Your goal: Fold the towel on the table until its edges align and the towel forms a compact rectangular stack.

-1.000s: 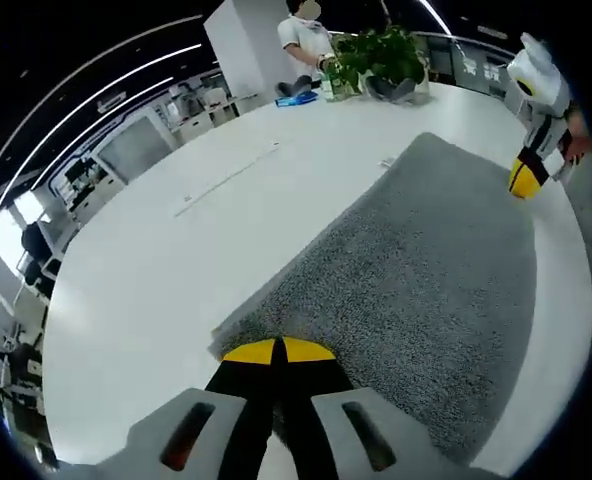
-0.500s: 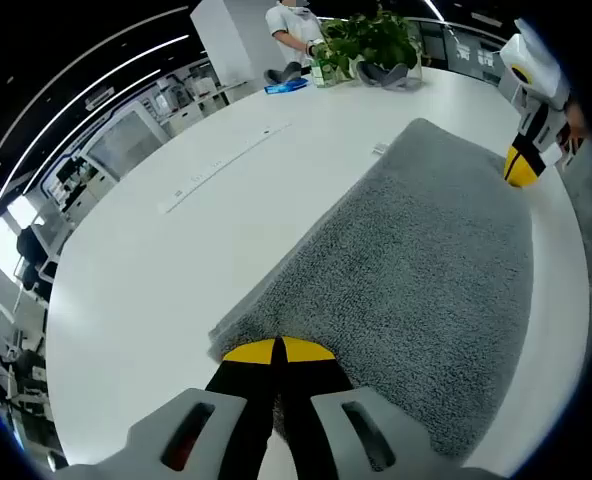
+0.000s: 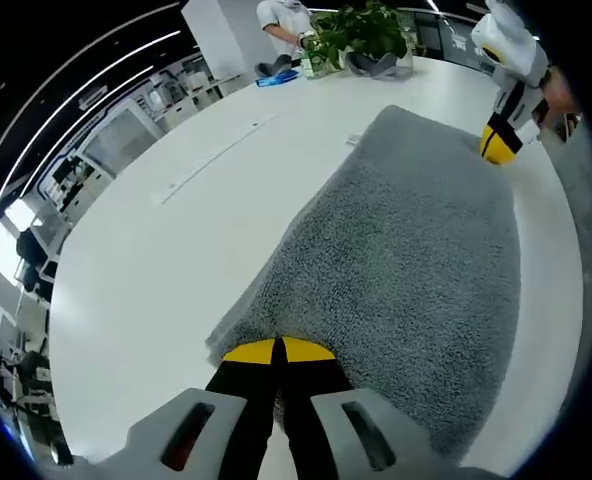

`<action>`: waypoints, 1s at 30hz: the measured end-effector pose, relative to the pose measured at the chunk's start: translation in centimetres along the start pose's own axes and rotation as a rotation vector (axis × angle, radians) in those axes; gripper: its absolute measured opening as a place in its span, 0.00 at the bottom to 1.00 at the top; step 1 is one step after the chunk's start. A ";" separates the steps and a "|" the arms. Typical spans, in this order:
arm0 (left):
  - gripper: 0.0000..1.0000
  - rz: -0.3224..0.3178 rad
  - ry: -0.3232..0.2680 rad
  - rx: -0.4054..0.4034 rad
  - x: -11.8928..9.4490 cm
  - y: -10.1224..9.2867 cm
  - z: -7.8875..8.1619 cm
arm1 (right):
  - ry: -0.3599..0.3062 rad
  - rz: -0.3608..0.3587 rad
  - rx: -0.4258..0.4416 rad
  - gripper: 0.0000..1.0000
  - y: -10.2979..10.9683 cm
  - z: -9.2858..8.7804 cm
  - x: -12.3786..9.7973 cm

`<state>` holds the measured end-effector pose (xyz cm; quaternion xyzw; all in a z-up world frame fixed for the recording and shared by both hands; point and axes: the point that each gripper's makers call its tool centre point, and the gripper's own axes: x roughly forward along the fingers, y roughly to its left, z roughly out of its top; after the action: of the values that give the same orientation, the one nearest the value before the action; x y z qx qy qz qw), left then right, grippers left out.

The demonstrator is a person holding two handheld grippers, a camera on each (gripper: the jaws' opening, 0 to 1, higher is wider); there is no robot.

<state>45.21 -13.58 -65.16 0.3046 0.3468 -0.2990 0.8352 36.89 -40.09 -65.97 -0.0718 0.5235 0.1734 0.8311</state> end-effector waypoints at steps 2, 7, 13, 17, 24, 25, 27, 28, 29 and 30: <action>0.01 -0.005 0.000 -0.022 -0.3 -0.2 -0.3 | 0.001 -0.002 -0.015 0.00 0.1 0.0 0.0; 0.01 -0.004 -0.007 -0.051 -1.0 -0.7 -0.9 | -0.004 -0.025 -0.078 0.00 0.0 0.4 0.2; 0.01 -0.009 0.010 -0.048 -1.6 -1.3 -1.4 | -0.001 -0.034 -0.100 0.00 -0.3 0.9 0.4; 0.01 -0.007 0.018 -0.033 -2.1 -1.9 -1.8 | 0.006 -0.034 -0.110 0.00 -0.4 1.0 0.5; 0.01 -0.002 0.018 -0.040 -2.9 -2.8 -2.5 | 0.010 -0.037 -0.130 0.00 -0.7 1.4 0.6; 0.01 -0.002 0.019 -0.044 -3.1 -3.0 -2.5 | 0.012 -0.040 -0.137 0.00 -0.8 1.5 0.7; 0.01 -0.005 0.024 -0.051 -3.4 -3.3 -2.7 | 0.015 -0.048 -0.151 0.00 -0.9 1.7 0.8; 0.01 -0.007 0.025 -0.052 -3.5 -3.4 -2.8 | 0.017 -0.050 -0.158 0.00 -0.9 1.8 0.9; 0.01 -0.010 0.026 -0.052 -3.7 -3.7 -2.9 | 0.019 -0.053 -0.168 0.00 -1.0 2.0 0.9; 0.01 -0.012 0.028 -0.052 -3.8 -3.9 -3.0 | 0.021 -0.055 -0.171 0.00 -1.0 2.1 1.0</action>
<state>39.07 -12.79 -65.15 0.2848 0.3679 -0.2908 0.8360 39.45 -40.21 -66.02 -0.1585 0.5132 0.1939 0.8209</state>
